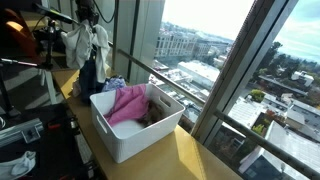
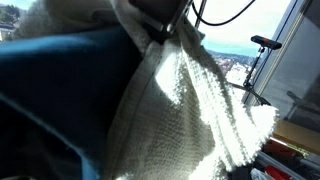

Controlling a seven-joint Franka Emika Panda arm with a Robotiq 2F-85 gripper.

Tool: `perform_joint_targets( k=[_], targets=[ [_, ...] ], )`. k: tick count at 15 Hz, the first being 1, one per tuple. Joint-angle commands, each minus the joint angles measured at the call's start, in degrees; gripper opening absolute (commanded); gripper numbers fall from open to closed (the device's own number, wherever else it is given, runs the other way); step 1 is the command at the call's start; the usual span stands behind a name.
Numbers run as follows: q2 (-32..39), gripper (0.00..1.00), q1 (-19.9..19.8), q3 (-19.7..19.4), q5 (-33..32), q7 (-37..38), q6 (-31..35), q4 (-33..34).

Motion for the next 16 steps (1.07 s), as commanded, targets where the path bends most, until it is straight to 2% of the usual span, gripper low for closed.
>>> perform_joint_targets(
  k=[1,9,16],
  targets=[
    [6.6,0.04,0.7,-1.1,-0.3,0.2,2.6,2.1],
    [16.3,0.04,-0.6,-6.3,2.0,-3.4,5.2,6.2],
    [27.0,0.04,-1.8,-12.1,1.4,-4.7,11.6,7.8]
  ],
)
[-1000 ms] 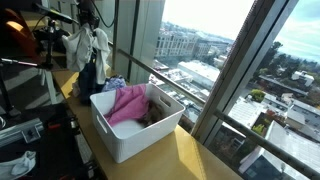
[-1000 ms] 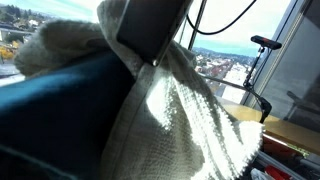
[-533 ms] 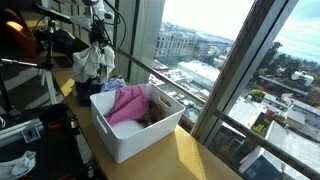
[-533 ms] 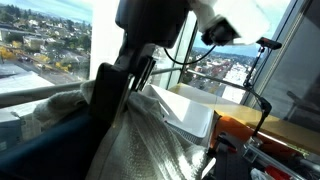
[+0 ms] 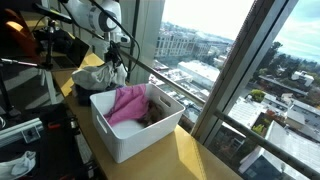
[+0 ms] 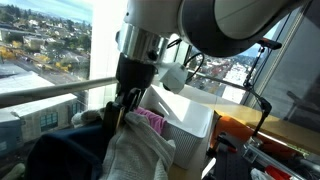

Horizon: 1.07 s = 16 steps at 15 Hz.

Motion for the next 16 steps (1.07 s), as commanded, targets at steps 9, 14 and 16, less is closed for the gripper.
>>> perform_joint_targets(
  k=[9,14,16],
  targets=[
    [11.4,0.5,3.5,-3.4,0.0,-0.8,5.7,4.1],
    [4.6,0.85,3.3,-4.9,-1.3,-0.8,5.4,2.7],
    [1.5,0.99,2.9,-6.3,-3.0,-0.8,5.7,2.1]
  ],
)
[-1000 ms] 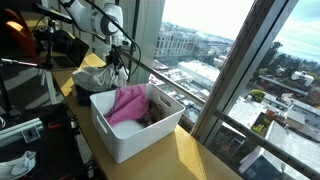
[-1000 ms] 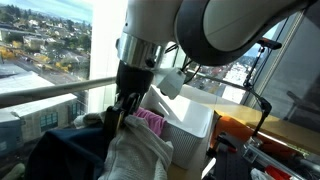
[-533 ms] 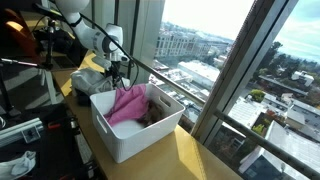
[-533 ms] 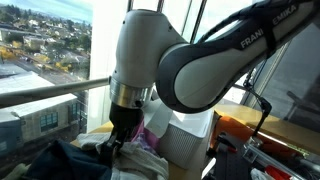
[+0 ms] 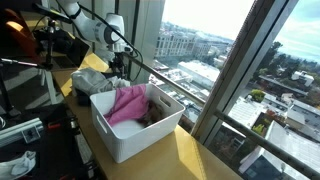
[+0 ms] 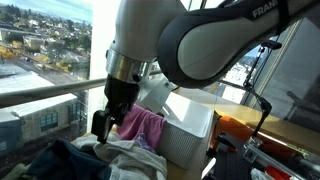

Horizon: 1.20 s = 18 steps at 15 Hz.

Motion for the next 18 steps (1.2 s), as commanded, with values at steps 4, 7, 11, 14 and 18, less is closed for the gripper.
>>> perform_joint_targets(
  k=[4,7,11,14,18],
  targets=[
    [-9.3,1.0,-2.3,-5.4,-5.3,-0.8,1.1,-2.9],
    [-9.5,1.0,-5.3,-7.8,-7.1,-0.5,2.6,-4.5],
    [-8.7,1.0,-10.1,-10.3,-7.1,-1.5,4.6,-8.2],
    [-7.2,1.0,-12.8,-10.7,-5.6,-2.3,6.6,-11.0],
    [-4.2,1.0,-13.7,-10.0,-4.0,-2.4,8.8,-13.5]
  ],
)
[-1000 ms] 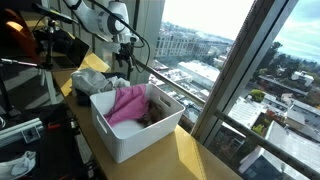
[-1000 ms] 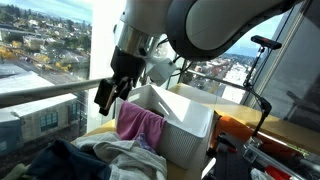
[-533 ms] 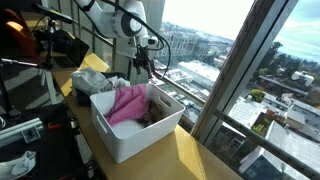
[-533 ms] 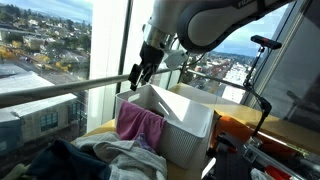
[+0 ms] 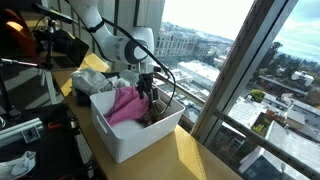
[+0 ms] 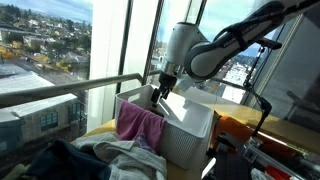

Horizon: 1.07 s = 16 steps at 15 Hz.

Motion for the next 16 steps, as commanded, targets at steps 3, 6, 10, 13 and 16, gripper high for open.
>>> perform_joint_targets(
  k=[3,6,10,13,16],
  targets=[
    [3.6,1.0,-0.1,1.2,3.5,-1.6,2.6,-1.7],
    [5.0,1.0,-0.4,2.8,6.5,-2.7,1.8,-0.8],
    [5.3,1.0,-0.7,4.8,10.3,-5.3,1.0,0.0],
    [5.5,1.0,-1.6,6.0,12.7,-7.9,0.3,1.0],
    [5.7,0.74,-2.7,7.3,15.3,-10.5,0.1,1.5]
  ],
)
